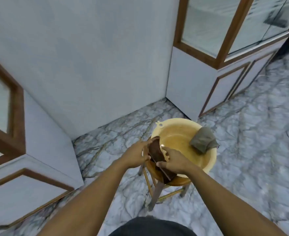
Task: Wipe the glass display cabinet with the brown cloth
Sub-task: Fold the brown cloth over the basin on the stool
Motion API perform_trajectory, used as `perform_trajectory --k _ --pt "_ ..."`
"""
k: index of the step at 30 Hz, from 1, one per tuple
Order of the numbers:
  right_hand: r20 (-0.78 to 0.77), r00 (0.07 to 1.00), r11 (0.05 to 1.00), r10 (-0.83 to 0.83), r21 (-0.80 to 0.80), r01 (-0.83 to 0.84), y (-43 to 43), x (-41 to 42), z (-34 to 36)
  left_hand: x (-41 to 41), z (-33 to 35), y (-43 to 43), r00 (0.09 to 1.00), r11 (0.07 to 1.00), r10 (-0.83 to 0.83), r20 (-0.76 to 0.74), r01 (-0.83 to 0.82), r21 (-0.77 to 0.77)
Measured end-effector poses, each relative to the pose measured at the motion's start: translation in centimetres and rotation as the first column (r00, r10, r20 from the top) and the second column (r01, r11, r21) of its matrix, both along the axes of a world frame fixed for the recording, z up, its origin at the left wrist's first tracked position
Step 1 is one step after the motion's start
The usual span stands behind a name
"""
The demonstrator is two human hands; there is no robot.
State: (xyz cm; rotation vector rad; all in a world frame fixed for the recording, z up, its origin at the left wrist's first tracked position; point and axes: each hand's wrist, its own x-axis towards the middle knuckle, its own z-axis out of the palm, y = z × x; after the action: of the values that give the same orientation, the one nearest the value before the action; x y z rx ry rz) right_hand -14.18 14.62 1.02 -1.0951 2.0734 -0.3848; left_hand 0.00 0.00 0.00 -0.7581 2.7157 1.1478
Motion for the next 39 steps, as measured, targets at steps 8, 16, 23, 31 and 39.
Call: perform_trajectory --k 8,16,23,31,39 --pt "-0.101 0.993 0.997 -0.067 -0.036 0.064 0.8 0.6 -1.4 -1.1 -0.6 0.3 0.993 0.997 -0.049 0.106 0.055 -0.057" --pt "-0.100 0.983 0.985 -0.153 -0.100 0.143 0.8 0.2 -0.6 -1.2 -1.2 0.2 0.985 0.983 -0.064 0.161 0.090 -0.157" --pt "-0.048 0.997 0.968 -0.068 -0.246 0.054 -1.3 1.2 3.4 0.2 0.4 -1.5 0.990 0.974 -0.131 0.053 0.139 -0.180" --pt "0.079 0.993 0.939 0.087 -0.341 -0.055 -5.0 3.8 7.3 5.9 4.4 -4.3 0.967 0.984 0.180 -0.179 -0.179 0.025" --pt "0.107 0.971 0.864 0.215 -0.485 -0.137 -10.1 8.3 9.1 11.4 6.4 -5.4 0.822 0.876 0.470 -0.321 -0.392 0.280"
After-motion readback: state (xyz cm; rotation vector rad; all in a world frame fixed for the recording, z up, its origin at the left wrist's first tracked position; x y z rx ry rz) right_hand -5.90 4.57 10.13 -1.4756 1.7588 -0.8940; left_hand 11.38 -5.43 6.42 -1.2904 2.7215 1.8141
